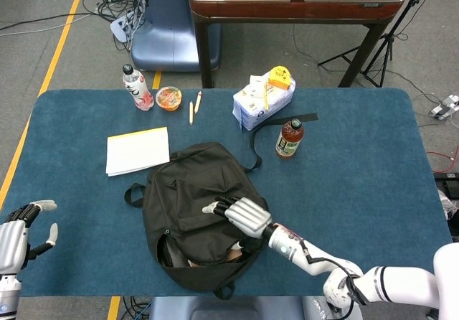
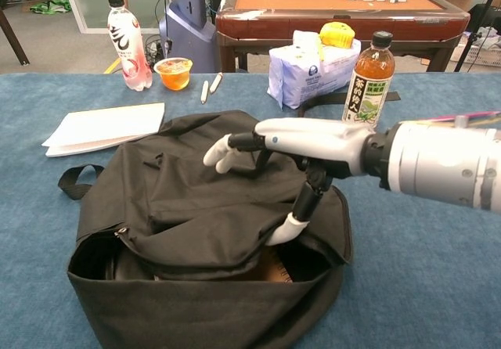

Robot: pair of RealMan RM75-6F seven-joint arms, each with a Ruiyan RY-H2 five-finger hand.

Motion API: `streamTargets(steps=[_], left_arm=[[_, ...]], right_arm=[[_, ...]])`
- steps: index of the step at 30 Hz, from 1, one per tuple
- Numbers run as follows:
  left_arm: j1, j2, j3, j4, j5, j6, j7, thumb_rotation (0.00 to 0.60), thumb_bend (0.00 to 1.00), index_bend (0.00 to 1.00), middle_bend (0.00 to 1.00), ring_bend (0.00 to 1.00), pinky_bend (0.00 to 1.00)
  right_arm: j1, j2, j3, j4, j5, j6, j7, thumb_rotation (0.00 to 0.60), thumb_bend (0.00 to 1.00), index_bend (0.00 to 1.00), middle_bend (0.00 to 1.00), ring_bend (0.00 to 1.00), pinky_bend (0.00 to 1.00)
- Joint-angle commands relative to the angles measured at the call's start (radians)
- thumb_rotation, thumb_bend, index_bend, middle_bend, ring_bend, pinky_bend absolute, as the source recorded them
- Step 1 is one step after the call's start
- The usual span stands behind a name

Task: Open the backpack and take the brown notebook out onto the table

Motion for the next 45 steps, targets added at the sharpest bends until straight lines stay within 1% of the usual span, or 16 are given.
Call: streamTargets(steps=[1, 2, 5, 7, 9, 10, 13, 15, 19, 22, 24, 28, 31, 34, 37, 45], left_arm=[[-0.002, -0.001, -0.002, 0.001, -0.001, -0.002, -0.003, 0.600, 0.41, 0.34, 0.30, 0.26, 0.25], [-0.003, -0.001, -0.002, 0.001, 0.001, -0.003, -0.003, 0.600, 0.41, 0.34, 0.30, 0.26, 0.25], [-0.005, -0.002, -0.002, 0.001, 0.006, -0.003, -0.002, 0.600, 0.41, 0.34, 0.30, 0.26, 0.25], [-0.004, 0.001, -0.001, 0.000, 0.007, -0.002, -0.003, 0.600, 0.41, 0.34, 0.30, 0.26, 0.25], [-0.006, 0.006, -0.002, -0.001, 0.007, -0.004, -0.005, 0.600, 0.41, 0.34, 0.30, 0.26, 0.25], [-0.008, 0.010, -0.004, -0.001, 0.009, -0.004, -0.006, 0.600, 0.41, 0.34, 0.30, 0.26, 0.25], [-0.018, 0.022, -0.014, 0.000, 0.020, -0.006, -0.016, 0.600, 0.41, 0.34, 0.30, 0.26, 0.25], [-0.031, 0.026, -0.024, 0.007, 0.028, -0.011, -0.033, 0.600, 0.41, 0.34, 0.30, 0.26, 0.25], [-0.059, 0.025, -0.040, 0.040, 0.053, -0.023, -0.107, 0.600, 0.41, 0.36, 0.30, 0.26, 0.25], [-0.077, 0.024, -0.044, 0.070, 0.090, -0.020, -0.178, 0.600, 0.41, 0.39, 0.30, 0.28, 0.25], [-0.089, 0.021, -0.046, 0.098, 0.123, -0.010, -0.232, 0.600, 0.41, 0.42, 0.33, 0.31, 0.26], [-0.115, 0.016, -0.039, 0.141, 0.187, 0.003, -0.346, 0.600, 0.41, 0.48, 0.42, 0.39, 0.36], [-0.144, 0.026, -0.021, 0.162, 0.245, -0.003, -0.439, 0.600, 0.41, 0.51, 0.49, 0.45, 0.43], [-0.175, 0.041, 0.001, 0.173, 0.300, -0.017, -0.496, 0.600, 0.41, 0.54, 0.56, 0.50, 0.47], [-0.211, 0.065, 0.020, 0.162, 0.343, -0.045, -0.538, 0.600, 0.41, 0.55, 0.61, 0.54, 0.50], [-0.318, 0.054, 0.043, 0.169, 0.439, -0.084, -0.646, 0.600, 0.41, 0.55, 0.62, 0.55, 0.51]], right_arm=[[0.011, -0.005, -0.005, 0.009, 0.013, -0.013, -0.013, 0.600, 0.10, 0.17, 0.20, 0.07, 0.22], [0.016, -0.009, -0.008, 0.013, 0.017, -0.020, -0.018, 0.600, 0.14, 0.18, 0.20, 0.07, 0.22], [0.033, -0.026, -0.019, 0.029, 0.022, -0.036, -0.045, 0.600, 0.33, 0.23, 0.22, 0.08, 0.22], [0.040, -0.041, -0.021, 0.047, 0.026, -0.032, -0.072, 0.600, 0.49, 0.30, 0.24, 0.09, 0.22], [0.045, -0.053, -0.020, 0.062, 0.036, -0.029, -0.087, 0.600, 0.61, 0.38, 0.28, 0.11, 0.22], [0.047, -0.059, -0.018, 0.068, 0.043, -0.028, -0.091, 0.600, 0.66, 0.43, 0.30, 0.13, 0.22], [0.060, -0.072, -0.005, 0.085, 0.072, -0.034, -0.095, 0.600, 0.72, 0.55, 0.38, 0.20, 0.24], [0.070, -0.082, 0.011, 0.096, 0.096, -0.034, -0.096, 0.600, 0.73, 0.61, 0.43, 0.25, 0.28], [0.084, -0.103, 0.048, 0.113, 0.143, -0.019, -0.091, 0.600, 0.73, 0.64, 0.48, 0.33, 0.38], [0.092, -0.115, 0.069, 0.120, 0.172, -0.005, -0.091, 0.600, 0.73, 0.64, 0.48, 0.33, 0.39], [0.098, -0.129, 0.082, 0.129, 0.199, 0.009, -0.102, 0.600, 0.73, 0.64, 0.48, 0.34, 0.40], [0.116, -0.159, 0.106, 0.153, 0.267, 0.023, -0.129, 0.600, 0.73, 0.64, 0.48, 0.34, 0.40], [0.136, -0.184, 0.125, 0.177, 0.316, 0.040, -0.161, 0.600, 0.73, 0.64, 0.48, 0.34, 0.40], [0.152, -0.207, 0.140, 0.195, 0.353, 0.059, -0.185, 0.600, 0.73, 0.64, 0.48, 0.34, 0.40], [0.171, -0.229, 0.162, 0.208, 0.386, 0.082, -0.209, 0.600, 0.73, 0.64, 0.48, 0.34, 0.40], [0.229, -0.272, 0.209, 0.236, 0.459, 0.110, -0.270, 0.600, 0.73, 0.64, 0.48, 0.34, 0.40]])
